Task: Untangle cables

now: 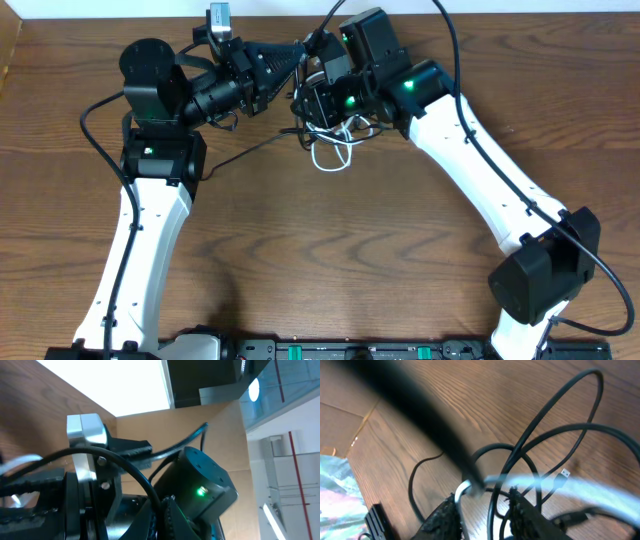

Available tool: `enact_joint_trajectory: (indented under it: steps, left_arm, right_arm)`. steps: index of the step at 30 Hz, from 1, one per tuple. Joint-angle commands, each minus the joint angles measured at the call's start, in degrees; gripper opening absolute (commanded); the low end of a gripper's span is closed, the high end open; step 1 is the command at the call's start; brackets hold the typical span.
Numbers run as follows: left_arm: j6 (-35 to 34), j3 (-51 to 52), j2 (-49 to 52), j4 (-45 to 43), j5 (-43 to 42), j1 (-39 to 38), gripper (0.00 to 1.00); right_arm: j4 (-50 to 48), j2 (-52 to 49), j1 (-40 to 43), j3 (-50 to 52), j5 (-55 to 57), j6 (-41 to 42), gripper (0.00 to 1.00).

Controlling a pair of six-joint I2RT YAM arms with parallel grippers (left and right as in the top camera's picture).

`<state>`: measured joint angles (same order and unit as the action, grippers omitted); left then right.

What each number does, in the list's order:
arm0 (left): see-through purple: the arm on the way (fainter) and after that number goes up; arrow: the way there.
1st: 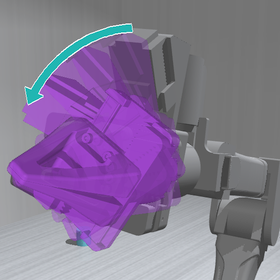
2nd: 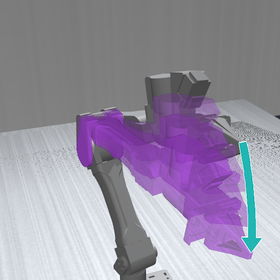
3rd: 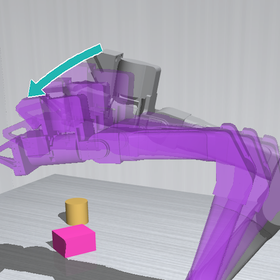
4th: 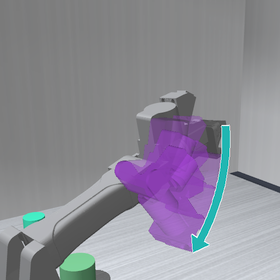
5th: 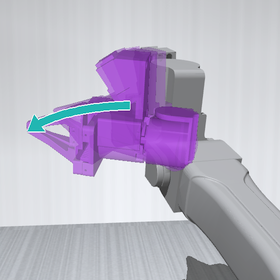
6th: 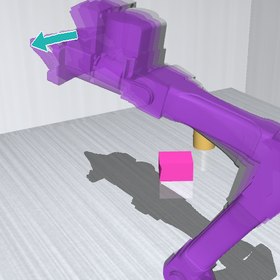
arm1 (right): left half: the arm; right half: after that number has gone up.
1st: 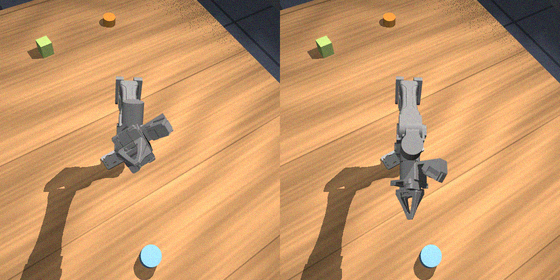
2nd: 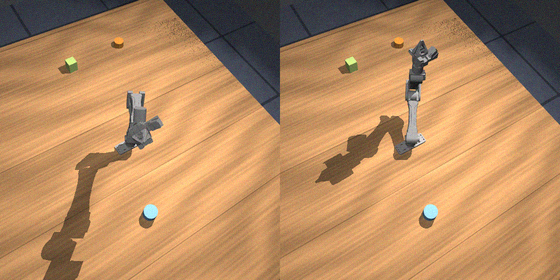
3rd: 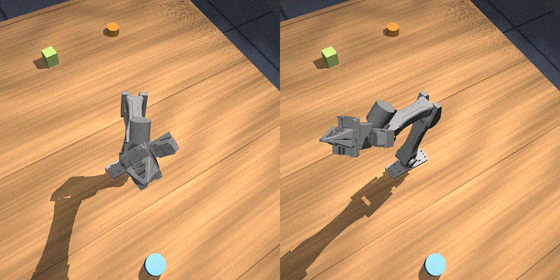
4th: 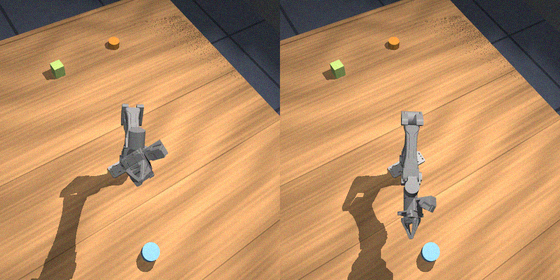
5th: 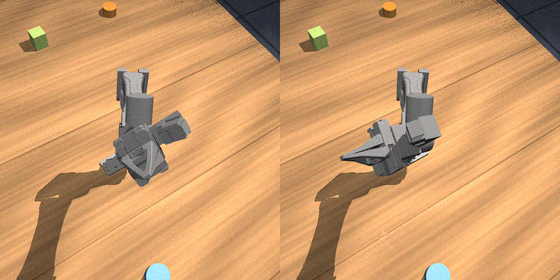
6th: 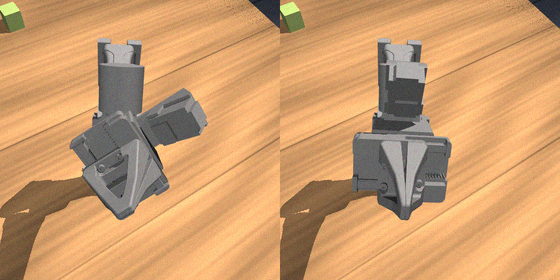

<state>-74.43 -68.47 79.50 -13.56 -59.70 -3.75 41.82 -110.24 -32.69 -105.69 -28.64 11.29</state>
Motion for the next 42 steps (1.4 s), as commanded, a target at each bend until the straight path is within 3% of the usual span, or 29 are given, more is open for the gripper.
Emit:
enact_joint_trajectory:
  steps: [1,4,7,9,14,21,27,34,42]
  left_arm:
    - [-2.5,-1.2,-0.2,-0.7,-0.7,0.3,0.08]
    - [-3.5,-1.2,-0.2,-1.2,-0.1,0.3,0.08]
    - [-3.4,-1.2,-0.2,-1.1,0.4,0.3,0.08]
    - [-2.0,-1.2,-0.2,-1.1,0.8,0.9,0.08]
    - [11.7,-1.2,-0.2,1.7,0.9,4.0,0.08]
    - [26.6,-1.1,-0.1,24.8,13.3,7.8,0.08]
    - [36.6,-1.1,-0.1,34.4,22.6,8.0,0.08]
    - [41.6,-1.1,0.0,41.2,29.1,8.0,0.08]
    - [41.8,-1.1,0.6,42.6,27.2,8.0,0.08]
  right_arm:
    - [-0.5,-0.1,-1.0,-0.3,1.7,1.2,0.27]
    - [-0.3,-0.8,-1.2,-0.3,2.6,1.6,0.18]
    - [0.0,-1.2,-1.2,-0.3,2.6,2.1,0.01]
    - [0.0,-0.7,-0.7,-0.4,2.0,2.2,0.01]
    - [0.5,3.3,2.7,-0.4,-0.9,2.2,0.01]
    - [3.2,12.2,11.0,-0.4,-7.5,2.1,0.01]
    - [7.5,19.2,18.0,-0.4,-9.1,0.8,0.01]
    - [9.2,24.1,24.2,-0.4,-9.5,0.4,0.01]
    - [13.2,23.1,25.0,-0.4,-9.4,-0.7,0.01]
